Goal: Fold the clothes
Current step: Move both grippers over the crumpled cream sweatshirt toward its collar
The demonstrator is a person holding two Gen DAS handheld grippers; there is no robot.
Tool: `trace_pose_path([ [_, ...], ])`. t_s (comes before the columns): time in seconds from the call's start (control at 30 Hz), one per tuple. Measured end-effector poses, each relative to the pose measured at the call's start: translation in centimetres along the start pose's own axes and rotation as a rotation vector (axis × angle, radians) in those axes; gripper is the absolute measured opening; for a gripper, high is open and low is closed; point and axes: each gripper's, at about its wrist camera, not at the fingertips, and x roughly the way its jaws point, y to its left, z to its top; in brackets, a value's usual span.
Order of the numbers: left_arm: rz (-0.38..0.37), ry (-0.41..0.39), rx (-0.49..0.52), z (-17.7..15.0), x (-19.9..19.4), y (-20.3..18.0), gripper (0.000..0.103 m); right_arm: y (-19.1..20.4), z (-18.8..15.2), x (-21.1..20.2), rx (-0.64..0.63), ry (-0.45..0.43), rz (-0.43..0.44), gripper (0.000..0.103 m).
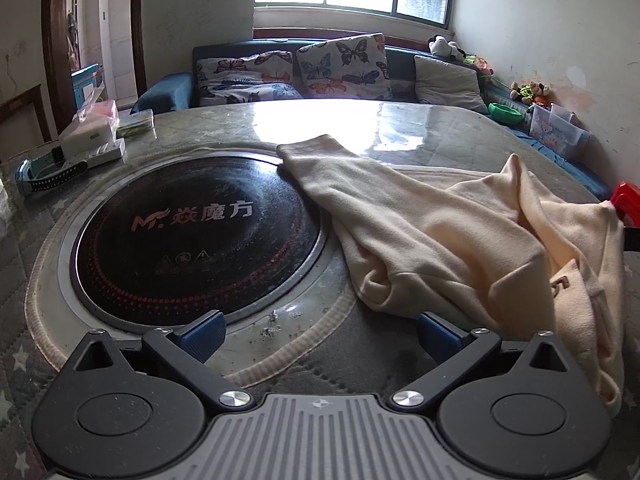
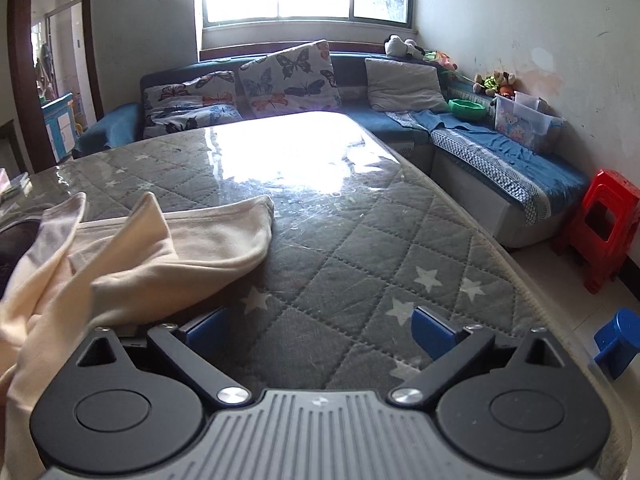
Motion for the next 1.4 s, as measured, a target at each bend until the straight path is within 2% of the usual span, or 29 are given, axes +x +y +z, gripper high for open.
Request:
trace_pose_path([
  [0.2, -0.009, 0.018, 0.03, 0.1, -0.8, -1.0, 0.103, -0.5, -0.4, -2.5, -0.014, -0.007, 0.037, 0.098],
  [0.5, 0.0, 0.043, 0.068, -0.2, -1.6, -2.2, 0.103, 1.2, -1.5, -4.8, -0.075, 0.004, 0.137, 0.093],
  [0.83, 0.004, 0.065, 0.094, -0.9, -2.6, -3.1, 0.103, 2.3, -2.7, -5.9, -0.108, 0.026, 0.169, 0.087],
  [1.4, 0.015, 0.08, 0.151, -2.2, -4.0, -5.0, 0.103, 3.5, -4.3, -7.9, -0.184, 0.032, 0.209, 0.084],
])
